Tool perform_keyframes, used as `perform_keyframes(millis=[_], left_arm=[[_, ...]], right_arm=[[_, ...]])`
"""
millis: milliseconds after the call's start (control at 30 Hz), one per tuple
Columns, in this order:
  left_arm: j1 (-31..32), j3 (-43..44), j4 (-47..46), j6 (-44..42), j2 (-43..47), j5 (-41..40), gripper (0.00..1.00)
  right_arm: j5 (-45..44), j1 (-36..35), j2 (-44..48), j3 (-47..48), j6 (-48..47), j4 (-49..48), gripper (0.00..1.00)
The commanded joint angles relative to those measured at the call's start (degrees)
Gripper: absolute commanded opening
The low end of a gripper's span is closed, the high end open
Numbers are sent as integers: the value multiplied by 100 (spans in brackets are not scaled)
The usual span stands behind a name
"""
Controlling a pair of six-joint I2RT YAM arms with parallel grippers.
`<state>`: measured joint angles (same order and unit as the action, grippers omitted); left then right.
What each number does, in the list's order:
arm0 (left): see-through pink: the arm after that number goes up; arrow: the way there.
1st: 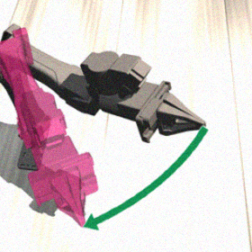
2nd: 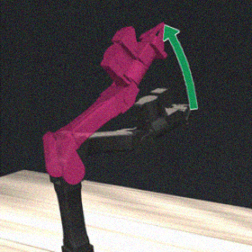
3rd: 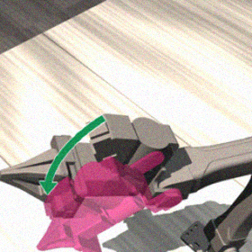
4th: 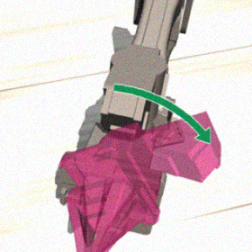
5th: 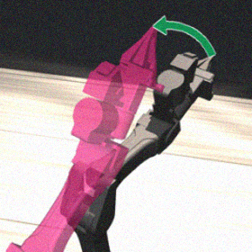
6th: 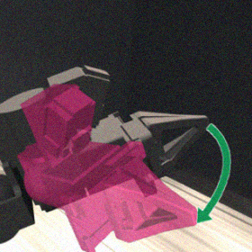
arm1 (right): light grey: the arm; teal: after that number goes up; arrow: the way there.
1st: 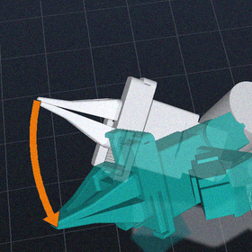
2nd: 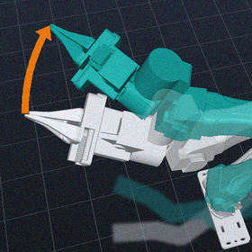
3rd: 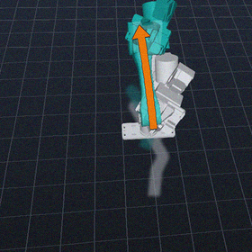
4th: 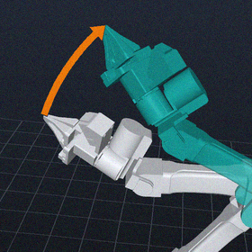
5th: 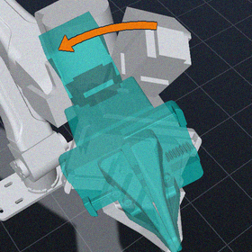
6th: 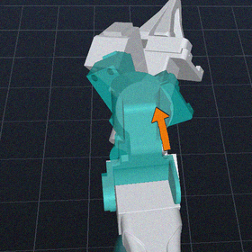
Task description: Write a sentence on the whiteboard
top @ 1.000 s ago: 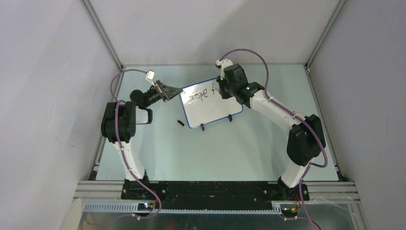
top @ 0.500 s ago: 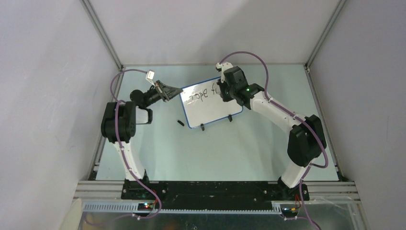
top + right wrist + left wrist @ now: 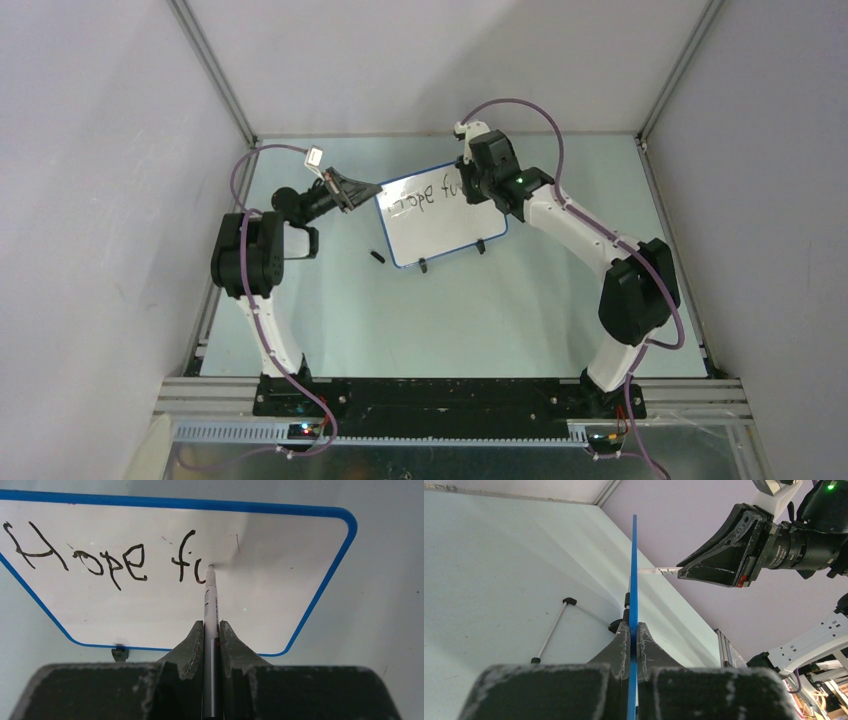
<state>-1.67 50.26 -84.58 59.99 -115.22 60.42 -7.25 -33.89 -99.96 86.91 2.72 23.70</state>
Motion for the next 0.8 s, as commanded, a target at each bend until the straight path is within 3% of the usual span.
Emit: perform_keyframes(millis=[0,767], left_arm=[[36,140,-279,13,9,190,0],[35,124,-279,2,26,189,0]], right_arm=[[-98,35,-79,378,-100,0,0],[-161,17,185,-181,-68,16,0]])
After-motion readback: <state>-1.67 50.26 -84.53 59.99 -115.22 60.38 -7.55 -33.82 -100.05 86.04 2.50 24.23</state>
